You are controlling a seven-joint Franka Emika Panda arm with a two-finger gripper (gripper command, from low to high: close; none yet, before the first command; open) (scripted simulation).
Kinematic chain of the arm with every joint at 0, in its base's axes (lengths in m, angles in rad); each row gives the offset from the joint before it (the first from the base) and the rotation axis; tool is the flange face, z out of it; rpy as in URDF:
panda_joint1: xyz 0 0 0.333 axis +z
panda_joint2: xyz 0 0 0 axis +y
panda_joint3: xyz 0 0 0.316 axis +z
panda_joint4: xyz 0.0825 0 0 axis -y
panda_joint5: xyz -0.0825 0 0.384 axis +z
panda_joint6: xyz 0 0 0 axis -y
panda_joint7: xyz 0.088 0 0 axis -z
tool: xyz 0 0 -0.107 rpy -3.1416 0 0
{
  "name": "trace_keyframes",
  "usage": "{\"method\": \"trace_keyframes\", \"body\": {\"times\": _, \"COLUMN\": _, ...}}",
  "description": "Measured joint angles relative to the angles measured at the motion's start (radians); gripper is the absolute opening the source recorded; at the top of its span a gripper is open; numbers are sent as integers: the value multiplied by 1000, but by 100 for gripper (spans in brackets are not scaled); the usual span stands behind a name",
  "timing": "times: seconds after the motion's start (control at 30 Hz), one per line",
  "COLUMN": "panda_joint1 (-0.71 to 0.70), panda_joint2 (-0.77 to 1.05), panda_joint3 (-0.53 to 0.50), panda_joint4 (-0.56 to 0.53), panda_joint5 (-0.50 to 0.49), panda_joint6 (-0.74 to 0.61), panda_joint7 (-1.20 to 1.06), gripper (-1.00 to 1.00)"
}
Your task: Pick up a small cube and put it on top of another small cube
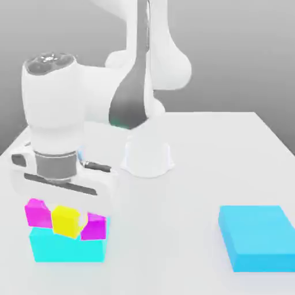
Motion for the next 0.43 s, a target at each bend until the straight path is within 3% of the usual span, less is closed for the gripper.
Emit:
{"method": "trace_keyframes", "body": {"times": 0.17, "panda_joint1": -6, "panda_joint2": -157, "panda_joint3": 21, "panda_joint4": -92, "panda_joint5": 26, "panda_joint6": -61, "panda_joint7": 164, "gripper": -100}}
{"method": "trace_keyframes", "body": {"times": 0.3, "panda_joint1": -5, "panda_joint2": -59, "panda_joint3": 22, "panda_joint4": -133, "panda_joint5": 38, "panda_joint6": 78, "panda_joint7": 178, "gripper": -100}}
{"method": "trace_keyframes", "body": {"times": 0.33, "panda_joint1": -4, "panda_joint2": -39, "panda_joint3": 21, "panda_joint4": -139, "panda_joint5": 40, "panda_joint6": 104, "panda_joint7": 177, "gripper": 100}}
{"method": "trace_keyframes", "body": {"times": 0.43, "panda_joint1": -4, "panda_joint2": -39, "panda_joint3": 21, "panda_joint4": -139, "panda_joint5": 40, "panda_joint6": 104, "panda_joint7": 177, "gripper": 100}}
